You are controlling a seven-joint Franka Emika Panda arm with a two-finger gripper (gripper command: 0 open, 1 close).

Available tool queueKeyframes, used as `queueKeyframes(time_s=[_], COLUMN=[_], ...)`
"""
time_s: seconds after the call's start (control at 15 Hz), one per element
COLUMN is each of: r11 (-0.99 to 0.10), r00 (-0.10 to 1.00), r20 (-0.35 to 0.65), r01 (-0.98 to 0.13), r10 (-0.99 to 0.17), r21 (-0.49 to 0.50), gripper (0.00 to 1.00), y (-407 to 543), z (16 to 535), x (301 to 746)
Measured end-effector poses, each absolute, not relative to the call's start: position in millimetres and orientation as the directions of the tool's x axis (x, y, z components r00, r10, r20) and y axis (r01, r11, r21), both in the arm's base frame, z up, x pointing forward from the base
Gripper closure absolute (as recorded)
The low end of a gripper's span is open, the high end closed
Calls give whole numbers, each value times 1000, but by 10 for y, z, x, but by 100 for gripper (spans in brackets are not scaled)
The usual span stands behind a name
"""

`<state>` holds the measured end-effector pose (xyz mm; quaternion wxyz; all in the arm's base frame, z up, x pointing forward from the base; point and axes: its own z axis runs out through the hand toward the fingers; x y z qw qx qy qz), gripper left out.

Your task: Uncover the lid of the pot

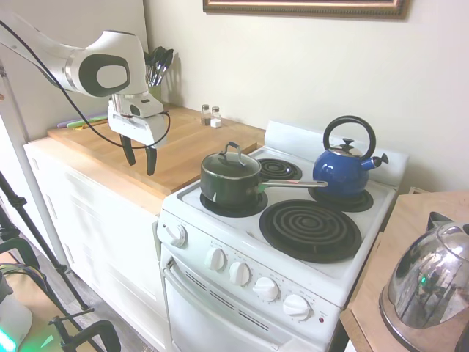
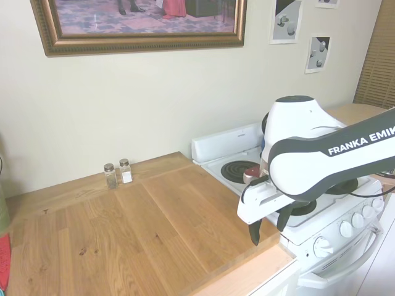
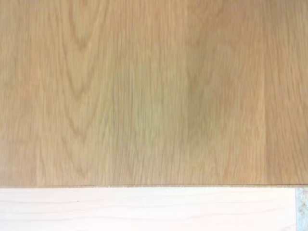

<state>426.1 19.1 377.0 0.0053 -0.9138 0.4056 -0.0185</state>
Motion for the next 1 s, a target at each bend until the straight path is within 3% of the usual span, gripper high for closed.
queueKeyframes(time_s=[0.33, 0.73, 1.0], r11=[-610, -345, -188], r00=[616, 402, 273], r20=[-21, -144, -264], r01=[-783, -886, -933], r10=[-787, -904, -925], r21=[-121, -309, -306], gripper=[0, 0, 0], y=[180, -674, -1168], z=[3908, 4857, 5187], x=[4274, 3909, 4243])
